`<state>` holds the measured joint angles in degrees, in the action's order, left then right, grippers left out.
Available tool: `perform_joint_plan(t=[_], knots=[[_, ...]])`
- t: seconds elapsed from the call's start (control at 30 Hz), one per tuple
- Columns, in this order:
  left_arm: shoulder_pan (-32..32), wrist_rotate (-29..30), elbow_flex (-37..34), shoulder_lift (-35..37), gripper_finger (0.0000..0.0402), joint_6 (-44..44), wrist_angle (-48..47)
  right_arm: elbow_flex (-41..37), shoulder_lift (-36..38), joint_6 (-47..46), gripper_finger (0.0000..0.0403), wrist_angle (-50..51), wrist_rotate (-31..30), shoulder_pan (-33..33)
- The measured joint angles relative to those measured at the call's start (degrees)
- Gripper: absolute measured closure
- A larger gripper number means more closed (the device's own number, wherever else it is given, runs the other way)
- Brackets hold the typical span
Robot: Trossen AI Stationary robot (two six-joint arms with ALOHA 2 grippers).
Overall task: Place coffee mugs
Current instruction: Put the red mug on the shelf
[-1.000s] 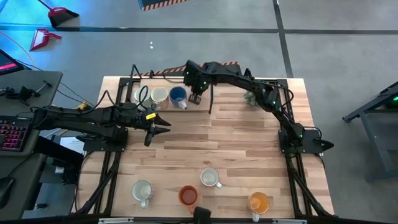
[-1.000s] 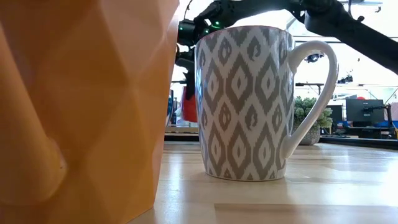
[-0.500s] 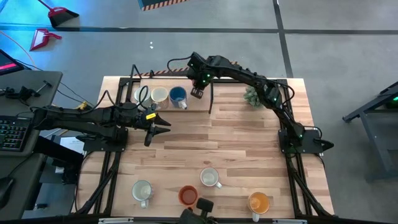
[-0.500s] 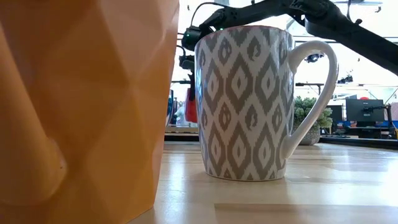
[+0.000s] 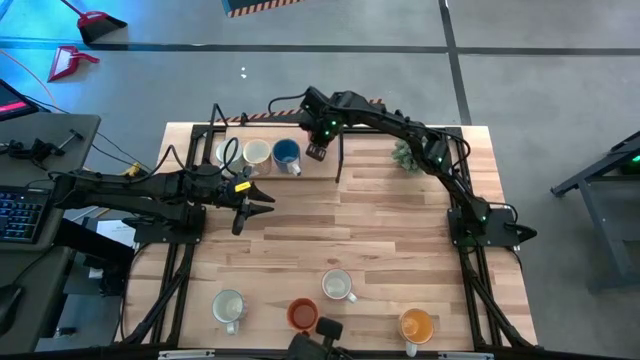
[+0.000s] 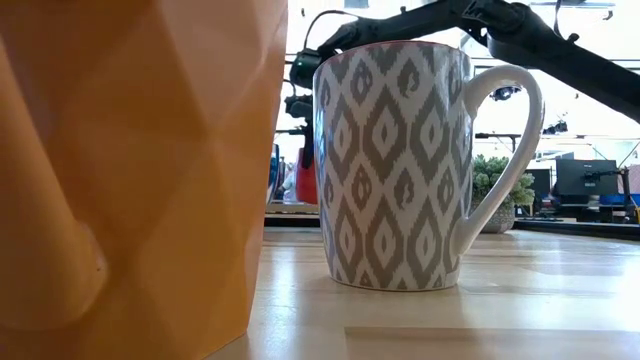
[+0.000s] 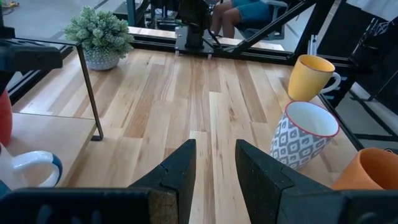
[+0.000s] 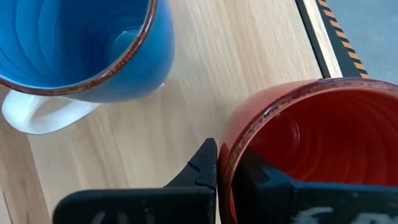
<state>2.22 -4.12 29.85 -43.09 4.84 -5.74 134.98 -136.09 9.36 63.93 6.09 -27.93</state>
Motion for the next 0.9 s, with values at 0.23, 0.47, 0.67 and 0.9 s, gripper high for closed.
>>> perform_joint_plan(t=[0.23,0.47,0.67,0.9], knots=[[0.00,0.02,-0.01,0.00,0.0300,0.01,-0.01,0.02,-0.04,0.07,0.0403,-0.12,-0.30,-0.23],[0.00,0.04,0.00,0.00,0.0300,0.01,-0.01,0.03,-0.09,0.16,0.0403,0.35,-1.51,-0.29],[0.00,0.04,0.00,0.00,0.0300,0.00,-0.02,0.07,-0.09,0.11,0.0403,0.92,-1.56,-0.32],[0.00,0.04,-0.02,0.00,0.0300,-0.02,-0.04,0.07,-0.15,-0.30,0.0385,-1.22,-2.06,-0.38]])
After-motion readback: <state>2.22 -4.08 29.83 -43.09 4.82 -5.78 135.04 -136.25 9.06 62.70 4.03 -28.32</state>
